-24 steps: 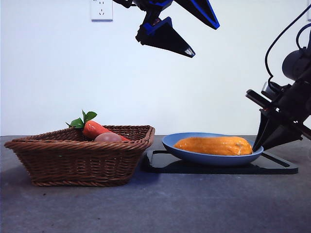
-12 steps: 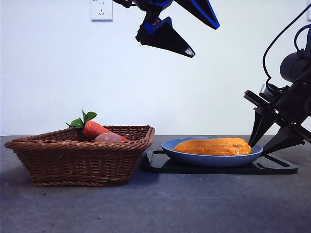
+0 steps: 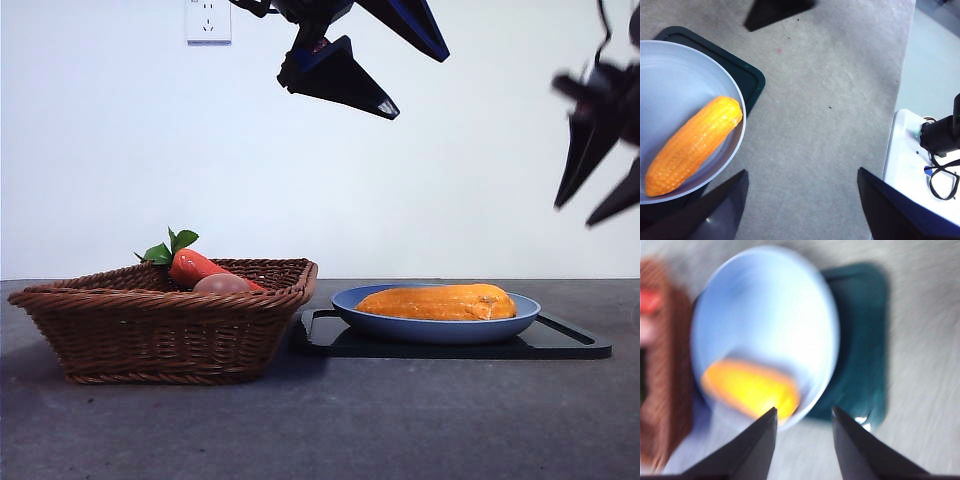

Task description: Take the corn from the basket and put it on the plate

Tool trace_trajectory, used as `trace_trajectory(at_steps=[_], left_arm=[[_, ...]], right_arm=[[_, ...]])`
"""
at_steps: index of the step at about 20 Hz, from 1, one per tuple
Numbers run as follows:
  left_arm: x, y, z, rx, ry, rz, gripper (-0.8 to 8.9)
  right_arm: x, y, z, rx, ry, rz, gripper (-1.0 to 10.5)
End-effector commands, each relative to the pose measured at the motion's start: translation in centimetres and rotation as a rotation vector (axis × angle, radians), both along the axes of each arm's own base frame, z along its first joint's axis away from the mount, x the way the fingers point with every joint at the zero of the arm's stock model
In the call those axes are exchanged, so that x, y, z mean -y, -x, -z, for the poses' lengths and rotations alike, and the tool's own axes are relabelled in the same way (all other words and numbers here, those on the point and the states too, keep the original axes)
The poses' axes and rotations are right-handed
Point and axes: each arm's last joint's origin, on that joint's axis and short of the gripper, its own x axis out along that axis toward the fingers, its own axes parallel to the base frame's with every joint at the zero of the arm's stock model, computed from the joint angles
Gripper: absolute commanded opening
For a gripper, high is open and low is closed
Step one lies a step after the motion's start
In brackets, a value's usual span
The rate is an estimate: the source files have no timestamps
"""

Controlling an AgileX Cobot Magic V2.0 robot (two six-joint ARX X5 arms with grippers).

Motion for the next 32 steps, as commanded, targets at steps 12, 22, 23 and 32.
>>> trace_trajectory(at_steps=[12,22,23,32], left_arm=[[0.0,0.3,-0.4,-0.021,-0.024,0.011,0.22],[0.1,0.2,-0.5,-0.005,-0.01,0.011,0.08],[0.2,0.1,-0.6,0.006,0.0,0.011,0.08],[0.6,-1.1,-2.0,0.157,0.129,-0.003,0.08]], right_arm=[[-5.8,7.0,-1.7,0.043,0.063,-0.38,0.0],[-6.1,6.8,-0.4,0.07,0.056,-0.377,0.0],[-6.1,6.7,-0.5,0.083,0.056,-0.377,0.0],[-6.4,5.3,-1.3,0.265,0.052,-0.369,0.0]])
